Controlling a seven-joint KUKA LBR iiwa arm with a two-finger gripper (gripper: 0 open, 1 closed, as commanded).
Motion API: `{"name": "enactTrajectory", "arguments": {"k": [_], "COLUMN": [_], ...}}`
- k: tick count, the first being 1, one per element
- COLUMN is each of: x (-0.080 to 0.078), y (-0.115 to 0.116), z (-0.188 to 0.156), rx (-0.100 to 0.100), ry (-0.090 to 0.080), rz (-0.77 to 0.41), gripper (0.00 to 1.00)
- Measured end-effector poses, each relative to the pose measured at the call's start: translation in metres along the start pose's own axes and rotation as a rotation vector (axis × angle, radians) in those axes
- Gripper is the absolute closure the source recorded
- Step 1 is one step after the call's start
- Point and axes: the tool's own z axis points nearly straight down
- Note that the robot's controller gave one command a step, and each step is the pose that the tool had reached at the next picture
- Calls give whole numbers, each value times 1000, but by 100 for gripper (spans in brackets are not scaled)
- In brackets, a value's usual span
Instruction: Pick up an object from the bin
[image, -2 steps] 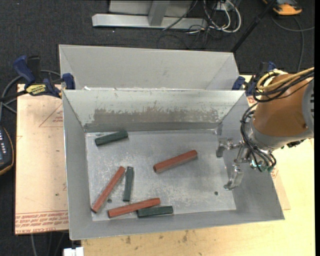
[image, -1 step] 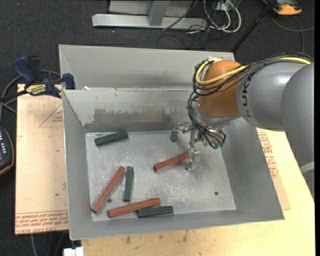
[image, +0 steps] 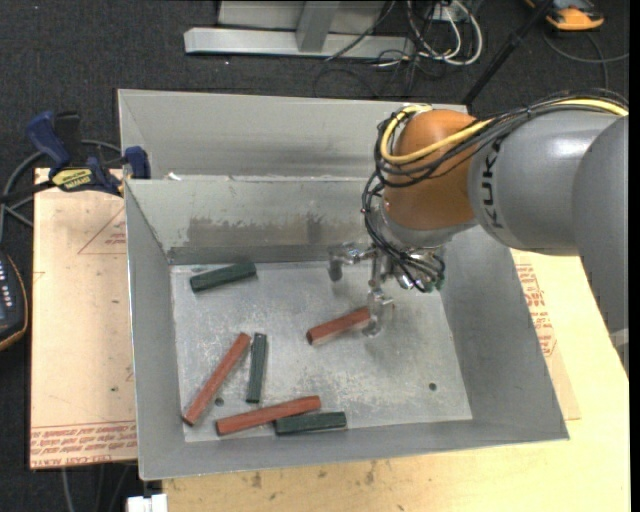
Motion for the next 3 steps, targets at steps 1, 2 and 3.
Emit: {"name": "enactTrajectory", "arguments": {"k": [1,2,3], "x": [10,3,2], "y": [-23,0,0], "z": [-2,33,32], "rx": [1,-1,0], "ry": [2,5,4], "rz": [112,19,20], "gripper": [0,0,0]}}
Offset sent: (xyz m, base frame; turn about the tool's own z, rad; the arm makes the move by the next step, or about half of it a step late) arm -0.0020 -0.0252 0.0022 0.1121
